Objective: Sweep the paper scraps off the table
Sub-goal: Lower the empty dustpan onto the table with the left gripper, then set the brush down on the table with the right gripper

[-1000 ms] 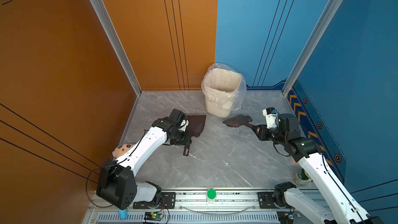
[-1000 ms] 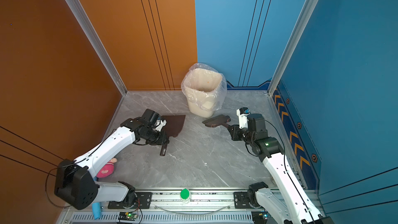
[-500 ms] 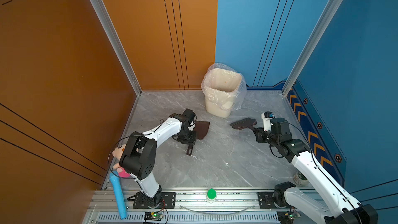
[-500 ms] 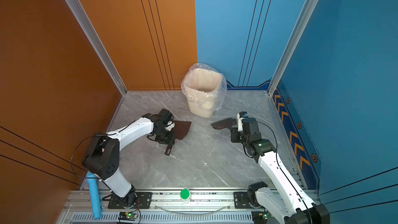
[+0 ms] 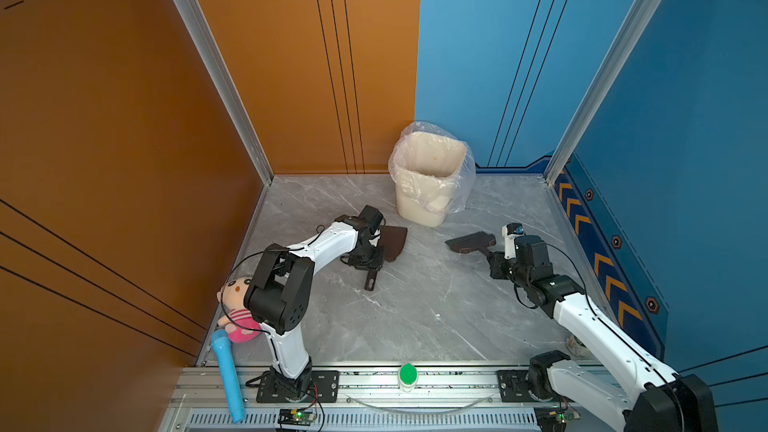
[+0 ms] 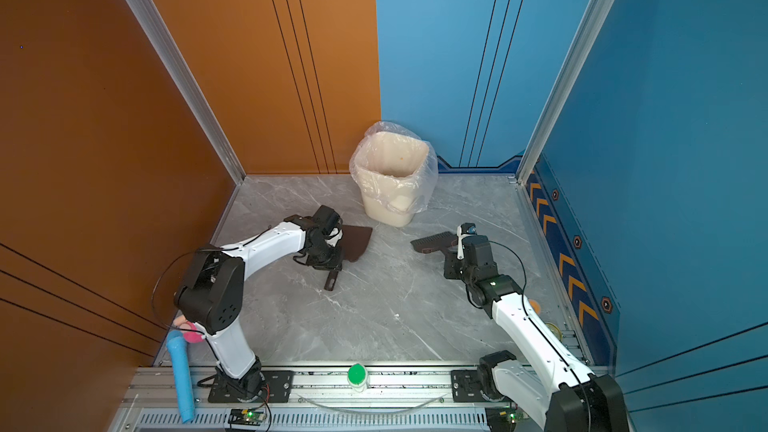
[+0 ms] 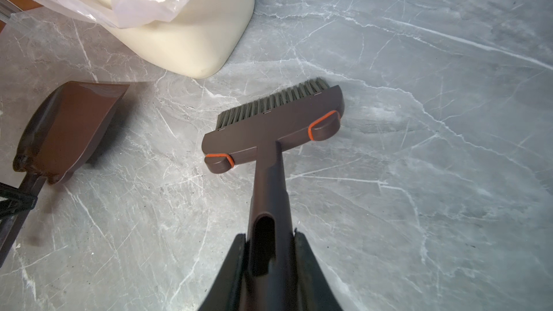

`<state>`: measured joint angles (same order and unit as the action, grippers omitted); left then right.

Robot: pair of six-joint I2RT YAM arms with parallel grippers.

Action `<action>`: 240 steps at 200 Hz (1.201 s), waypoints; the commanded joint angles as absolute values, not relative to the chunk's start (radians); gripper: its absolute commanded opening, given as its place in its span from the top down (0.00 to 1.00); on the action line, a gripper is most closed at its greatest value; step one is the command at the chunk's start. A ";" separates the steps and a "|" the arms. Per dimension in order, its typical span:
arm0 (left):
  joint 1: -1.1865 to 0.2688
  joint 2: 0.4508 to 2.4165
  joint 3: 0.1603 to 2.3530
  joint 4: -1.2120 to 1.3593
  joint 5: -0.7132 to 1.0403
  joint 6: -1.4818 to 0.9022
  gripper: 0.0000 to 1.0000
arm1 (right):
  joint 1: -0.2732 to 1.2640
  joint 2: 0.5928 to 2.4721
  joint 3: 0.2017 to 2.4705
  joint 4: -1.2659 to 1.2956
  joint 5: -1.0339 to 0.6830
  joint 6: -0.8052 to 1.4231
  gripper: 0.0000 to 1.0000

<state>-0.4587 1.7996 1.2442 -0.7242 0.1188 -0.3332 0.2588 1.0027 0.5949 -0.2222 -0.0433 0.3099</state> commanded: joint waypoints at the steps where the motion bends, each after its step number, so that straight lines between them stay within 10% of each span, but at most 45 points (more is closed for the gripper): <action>1: -0.472 1.798 1.259 -0.706 0.071 -0.348 0.65 | 0.252 0.984 0.556 -0.160 -0.019 0.338 0.96; 82: -0.481 1.822 1.244 -0.676 0.083 -0.365 0.60 | 0.253 0.955 0.458 -0.147 -0.033 0.381 0.91; 168: -0.484 1.702 1.225 -0.676 0.024 -0.365 0.50 | 0.252 0.928 0.404 -0.166 -0.041 0.429 0.60; 213: -0.484 1.636 1.217 -0.674 -0.012 -0.365 0.36 | 0.252 0.901 0.407 -0.196 -0.037 0.443 0.49; 224: -0.484 1.615 1.208 -0.667 -0.037 -0.355 0.00 | 0.251 0.886 0.410 -0.201 -0.035 0.441 0.48; 240: -0.482 1.571 1.186 -0.641 -0.088 -0.344 0.02 | 0.246 0.868 0.418 -0.196 -0.036 0.422 0.48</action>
<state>-0.4789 1.6428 1.2175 -0.6632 0.0044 -0.3630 0.2550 0.9001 0.4099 -0.1680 -0.0475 0.4274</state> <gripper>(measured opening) 0.945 0.518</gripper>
